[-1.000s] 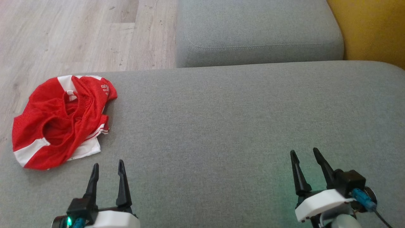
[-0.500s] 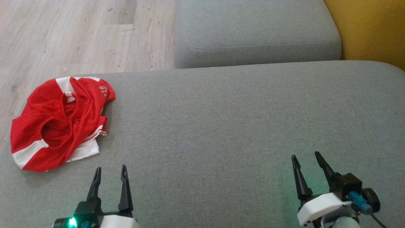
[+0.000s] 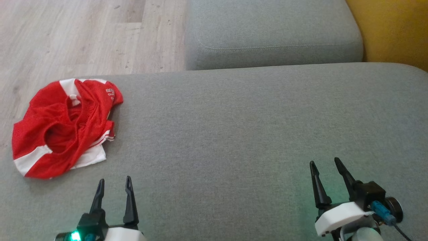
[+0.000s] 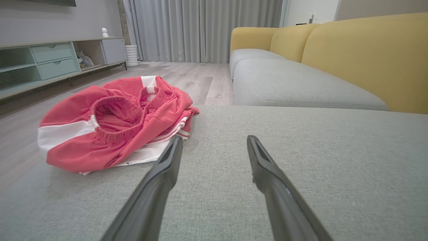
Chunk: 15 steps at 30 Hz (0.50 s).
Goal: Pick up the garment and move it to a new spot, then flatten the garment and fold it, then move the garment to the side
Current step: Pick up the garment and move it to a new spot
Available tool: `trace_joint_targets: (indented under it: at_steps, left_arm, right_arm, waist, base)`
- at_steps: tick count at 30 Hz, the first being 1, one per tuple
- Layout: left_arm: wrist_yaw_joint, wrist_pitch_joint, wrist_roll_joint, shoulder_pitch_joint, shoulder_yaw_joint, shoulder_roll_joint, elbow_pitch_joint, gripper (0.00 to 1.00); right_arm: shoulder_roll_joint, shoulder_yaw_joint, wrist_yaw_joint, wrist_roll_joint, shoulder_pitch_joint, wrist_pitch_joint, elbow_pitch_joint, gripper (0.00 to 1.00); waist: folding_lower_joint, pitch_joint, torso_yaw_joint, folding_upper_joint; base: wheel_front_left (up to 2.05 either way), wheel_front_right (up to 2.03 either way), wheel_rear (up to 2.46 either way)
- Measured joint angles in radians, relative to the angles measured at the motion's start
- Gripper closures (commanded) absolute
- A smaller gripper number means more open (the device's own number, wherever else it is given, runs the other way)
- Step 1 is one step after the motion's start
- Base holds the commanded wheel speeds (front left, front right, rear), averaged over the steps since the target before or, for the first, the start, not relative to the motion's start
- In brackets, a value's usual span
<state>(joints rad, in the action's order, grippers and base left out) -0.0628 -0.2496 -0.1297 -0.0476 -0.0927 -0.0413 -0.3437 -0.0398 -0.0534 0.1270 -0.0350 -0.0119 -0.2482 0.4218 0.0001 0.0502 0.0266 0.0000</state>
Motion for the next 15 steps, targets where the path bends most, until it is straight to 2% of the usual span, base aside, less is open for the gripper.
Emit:
trace_joint_targets:
  at_steps: [3,15]
  left_arm:
    - [-0.009,0.0,-0.003,0.002,0.002,0.0,0.003,0.0]
    - [-0.041,0.0,-0.01,-0.001,0.03,-0.001,0.069,0.0]
  right_arm:
    - [0.0,-0.002,0.0,-0.001,0.0,0.0,-0.012,0.0]
    - [0.0,-0.014,0.0,-0.015,0.003,0.0,-0.064,0.0]
  waist:
    - [0.0,-0.002,0.017,0.0]
    - [0.0,-0.001,0.198,0.0]
  base:
    - [0.0,0.0,0.0]
    - [0.0,0.0,0.0]
